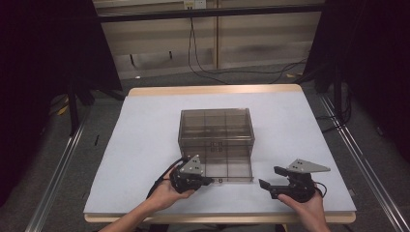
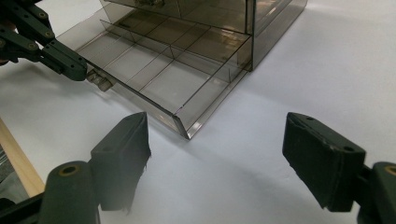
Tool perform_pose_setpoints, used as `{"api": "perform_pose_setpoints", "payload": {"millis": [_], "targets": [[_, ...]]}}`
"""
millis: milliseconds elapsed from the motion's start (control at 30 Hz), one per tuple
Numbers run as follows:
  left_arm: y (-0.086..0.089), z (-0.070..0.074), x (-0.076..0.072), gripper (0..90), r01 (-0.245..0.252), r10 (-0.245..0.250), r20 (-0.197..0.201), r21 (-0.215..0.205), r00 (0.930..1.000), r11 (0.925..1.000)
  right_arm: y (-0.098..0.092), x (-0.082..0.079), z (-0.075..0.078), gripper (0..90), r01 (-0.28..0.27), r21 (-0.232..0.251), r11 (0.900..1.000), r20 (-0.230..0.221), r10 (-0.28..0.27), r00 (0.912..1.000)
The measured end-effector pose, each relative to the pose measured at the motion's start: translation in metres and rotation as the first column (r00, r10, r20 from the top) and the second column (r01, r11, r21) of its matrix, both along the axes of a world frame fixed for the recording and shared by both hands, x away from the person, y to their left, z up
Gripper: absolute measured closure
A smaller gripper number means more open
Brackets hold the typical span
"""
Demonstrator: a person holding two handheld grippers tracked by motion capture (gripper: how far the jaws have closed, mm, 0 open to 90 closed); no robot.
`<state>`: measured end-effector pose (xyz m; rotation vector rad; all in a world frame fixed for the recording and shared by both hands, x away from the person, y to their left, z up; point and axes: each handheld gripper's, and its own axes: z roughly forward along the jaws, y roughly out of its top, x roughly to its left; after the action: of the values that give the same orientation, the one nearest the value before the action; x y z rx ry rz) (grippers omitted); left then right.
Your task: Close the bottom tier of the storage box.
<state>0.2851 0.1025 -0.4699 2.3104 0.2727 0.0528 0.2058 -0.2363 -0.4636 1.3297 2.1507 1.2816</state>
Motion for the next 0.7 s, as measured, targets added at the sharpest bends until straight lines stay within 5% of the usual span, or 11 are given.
{"api": "perform_pose_setpoints", "payload": {"millis": [700], "targets": [[-0.0044, 0.0002, 0.0032, 90.0, -0.024, 0.024, 0.005, -0.009, 0.9997, 0.9997, 0.0001, 0.0007, -0.0003, 22.7, 0.0, -0.001, 1.0, -0.004, 0.0, 1.0]]}}
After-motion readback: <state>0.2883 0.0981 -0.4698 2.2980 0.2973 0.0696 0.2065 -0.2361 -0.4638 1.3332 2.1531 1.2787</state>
